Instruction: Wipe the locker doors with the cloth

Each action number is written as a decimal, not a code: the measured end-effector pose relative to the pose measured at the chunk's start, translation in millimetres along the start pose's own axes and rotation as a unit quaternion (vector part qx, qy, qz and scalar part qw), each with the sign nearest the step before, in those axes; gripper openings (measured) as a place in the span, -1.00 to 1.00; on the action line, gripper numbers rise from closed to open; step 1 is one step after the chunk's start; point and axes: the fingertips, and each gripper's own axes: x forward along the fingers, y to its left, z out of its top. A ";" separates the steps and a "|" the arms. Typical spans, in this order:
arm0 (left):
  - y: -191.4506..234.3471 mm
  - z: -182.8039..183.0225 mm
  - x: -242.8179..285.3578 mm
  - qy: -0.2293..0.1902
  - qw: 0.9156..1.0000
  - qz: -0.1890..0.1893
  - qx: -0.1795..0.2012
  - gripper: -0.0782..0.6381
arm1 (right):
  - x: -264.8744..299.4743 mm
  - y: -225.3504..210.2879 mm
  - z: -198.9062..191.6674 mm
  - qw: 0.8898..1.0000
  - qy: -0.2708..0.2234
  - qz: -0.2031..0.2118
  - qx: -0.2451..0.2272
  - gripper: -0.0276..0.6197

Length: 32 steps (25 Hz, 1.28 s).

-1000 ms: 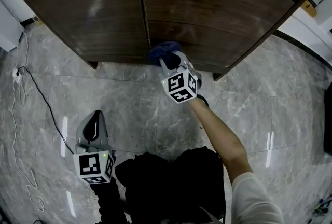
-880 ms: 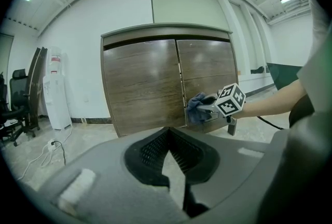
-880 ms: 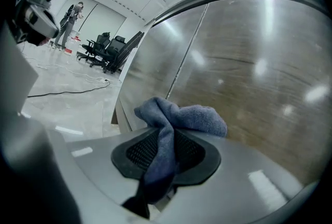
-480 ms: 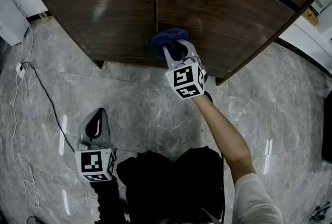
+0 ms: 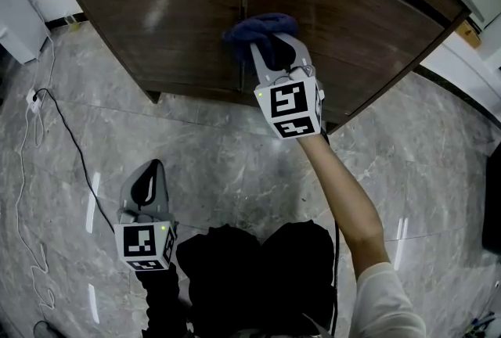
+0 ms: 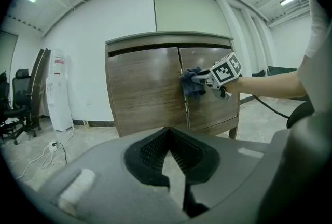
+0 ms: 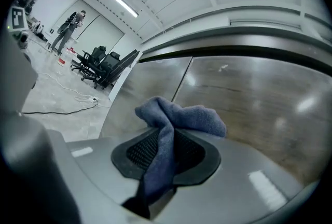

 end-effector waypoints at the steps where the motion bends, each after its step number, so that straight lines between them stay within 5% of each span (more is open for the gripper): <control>1: 0.1 1.4 -0.4 -0.002 1.000 0.000 0.000 -0.78 | 0.3 -3.0 7.8 1.000 -0.005 -0.001 -0.001 -0.62; 24: 3.1 2.0 -5.8 -0.010 1.000 0.004 -0.010 -0.78 | 10.6 -46.5 132.1 0.996 -0.077 -0.032 0.011 -0.62; 32: 6.5 2.1 -6.7 -0.011 1.000 0.006 -0.011 -0.78 | 17.8 -41.9 141.2 0.995 -0.086 -0.038 0.014 -0.62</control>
